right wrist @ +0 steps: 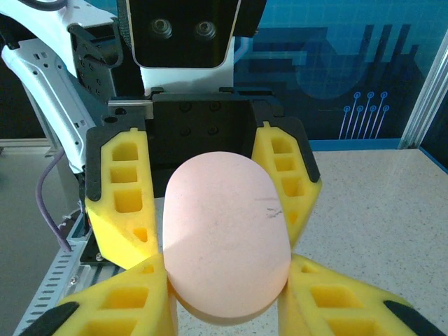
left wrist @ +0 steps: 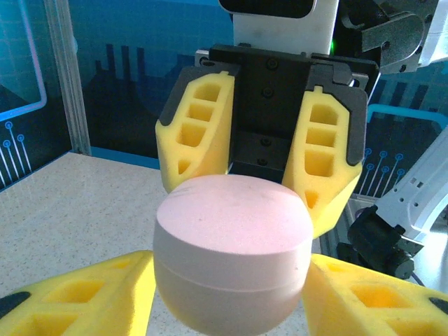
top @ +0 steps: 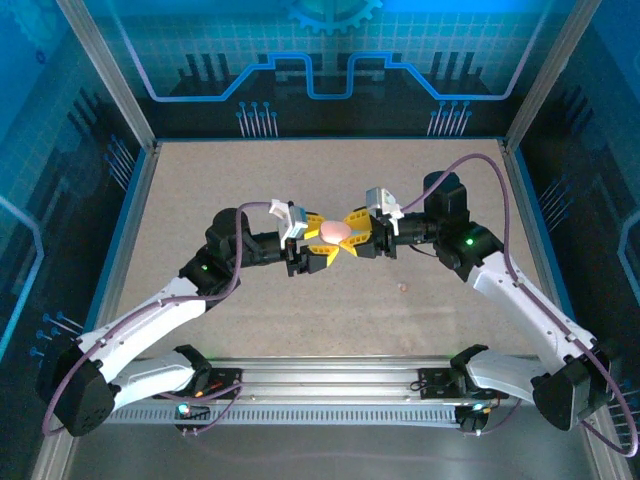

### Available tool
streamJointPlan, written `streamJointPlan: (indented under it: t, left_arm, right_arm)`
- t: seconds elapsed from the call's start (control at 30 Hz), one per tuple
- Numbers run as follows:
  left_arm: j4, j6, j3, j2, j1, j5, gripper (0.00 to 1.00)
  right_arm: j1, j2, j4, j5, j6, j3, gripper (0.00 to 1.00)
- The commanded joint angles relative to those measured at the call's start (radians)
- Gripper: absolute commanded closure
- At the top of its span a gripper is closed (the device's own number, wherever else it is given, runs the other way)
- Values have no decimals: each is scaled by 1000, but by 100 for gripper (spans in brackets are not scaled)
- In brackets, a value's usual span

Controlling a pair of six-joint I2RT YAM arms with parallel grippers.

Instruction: Insert wireless bluetooth earbuds into charging case

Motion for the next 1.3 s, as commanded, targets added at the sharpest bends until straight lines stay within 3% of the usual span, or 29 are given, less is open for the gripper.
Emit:
streamJointPlan:
  t: [0.0,0.27,1.27]
  left_arm:
    - [39,-19,36,3,-1,37,43]
    - [50,-24,31,-1,-1,32,37]
    - [39,-19,39,9,-4,24,43]
  right_arm:
    - [-13,-20,-5,0,-29,-3,65]
    - [-12,-19,-9,-4,-43,-7,65]
    - [-1,-1,-28,-9,-65,-6,66]
